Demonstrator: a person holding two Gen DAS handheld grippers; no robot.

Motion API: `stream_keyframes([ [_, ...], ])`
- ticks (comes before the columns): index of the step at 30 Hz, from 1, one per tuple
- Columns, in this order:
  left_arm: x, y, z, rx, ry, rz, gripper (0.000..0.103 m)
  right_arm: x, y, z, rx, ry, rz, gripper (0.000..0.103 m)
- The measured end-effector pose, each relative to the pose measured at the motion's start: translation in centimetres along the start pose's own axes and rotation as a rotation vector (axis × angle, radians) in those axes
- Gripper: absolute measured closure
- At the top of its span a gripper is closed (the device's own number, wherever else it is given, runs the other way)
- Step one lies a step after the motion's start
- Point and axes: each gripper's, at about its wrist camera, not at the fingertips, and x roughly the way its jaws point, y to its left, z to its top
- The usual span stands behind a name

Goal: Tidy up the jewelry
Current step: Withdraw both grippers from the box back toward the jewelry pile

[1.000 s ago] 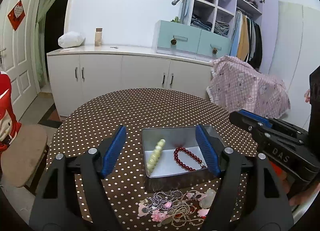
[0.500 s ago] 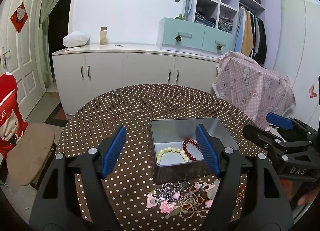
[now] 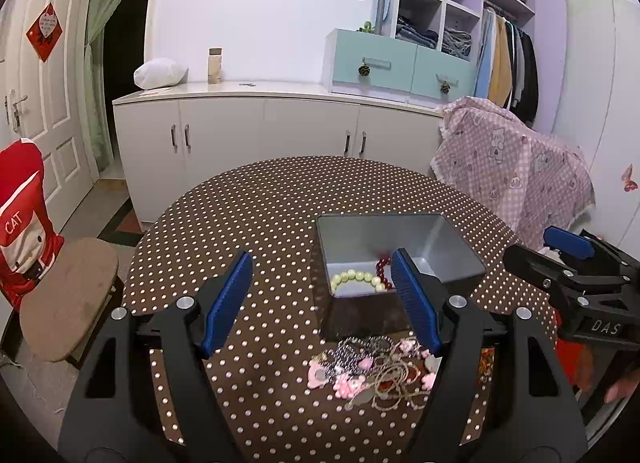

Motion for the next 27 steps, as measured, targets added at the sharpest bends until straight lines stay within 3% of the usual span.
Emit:
stream_keyframes([
  [13,-1.3,0.5,-4.1,0.016,0.055,0.023,0.027,0.4,1.9,-3.0,0.006,0.092,0.068,0.008],
  [23,-1.7,1.6,-7.1,0.005,0.11,0.03,0.027,-0.6,4.3,-4.7,-0.051,0.02,0.171,0.008],
  [27,-1.9,2.4,-8.0,-0.013,0.12,0.041,0.026,-0.4,5.5,-5.6,-0.092,0.003,0.164,0.008],
])
